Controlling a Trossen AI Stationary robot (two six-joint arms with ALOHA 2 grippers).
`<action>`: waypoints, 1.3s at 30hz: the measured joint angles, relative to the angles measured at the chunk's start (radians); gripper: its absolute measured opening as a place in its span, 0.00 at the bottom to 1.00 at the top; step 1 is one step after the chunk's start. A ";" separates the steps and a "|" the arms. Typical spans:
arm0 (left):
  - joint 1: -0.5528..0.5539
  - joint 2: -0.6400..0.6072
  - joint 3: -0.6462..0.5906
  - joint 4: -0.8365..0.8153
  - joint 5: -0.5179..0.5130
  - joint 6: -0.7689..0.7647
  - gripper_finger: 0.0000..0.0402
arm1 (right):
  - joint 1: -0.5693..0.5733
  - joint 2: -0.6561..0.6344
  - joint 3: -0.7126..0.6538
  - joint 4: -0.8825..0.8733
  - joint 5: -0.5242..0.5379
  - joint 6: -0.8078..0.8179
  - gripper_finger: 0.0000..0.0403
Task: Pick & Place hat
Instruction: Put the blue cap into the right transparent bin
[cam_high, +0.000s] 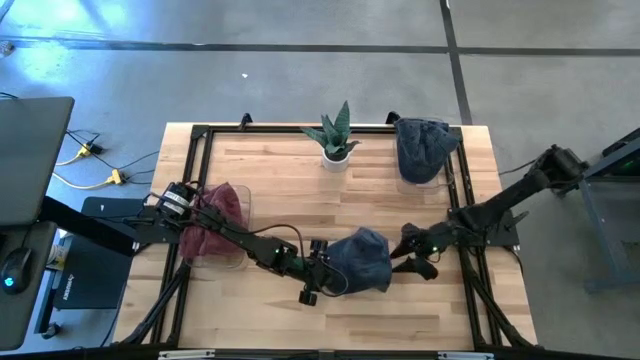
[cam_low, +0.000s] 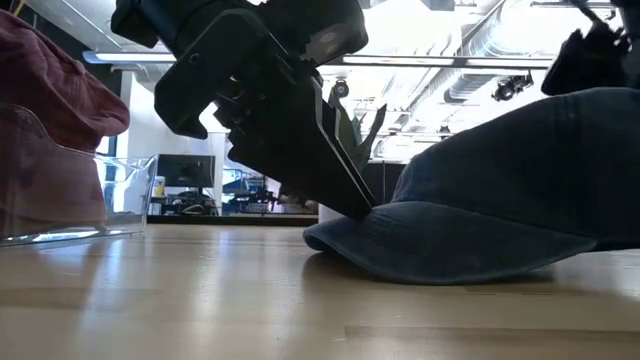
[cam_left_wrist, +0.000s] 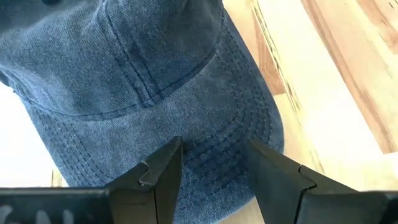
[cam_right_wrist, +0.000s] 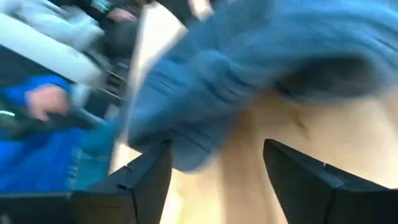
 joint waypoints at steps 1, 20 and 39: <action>0.000 0.000 0.000 0.000 0.000 0.000 0.42 | 0.001 0.007 -0.008 0.054 -0.010 0.005 0.62; -0.039 0.002 0.029 -0.013 -0.094 0.010 0.42 | 0.003 0.231 -0.023 0.573 -0.057 -0.114 0.63; -0.080 0.001 0.151 -0.103 -0.431 0.036 0.42 | -0.001 0.230 -0.020 0.771 -0.021 -0.161 0.60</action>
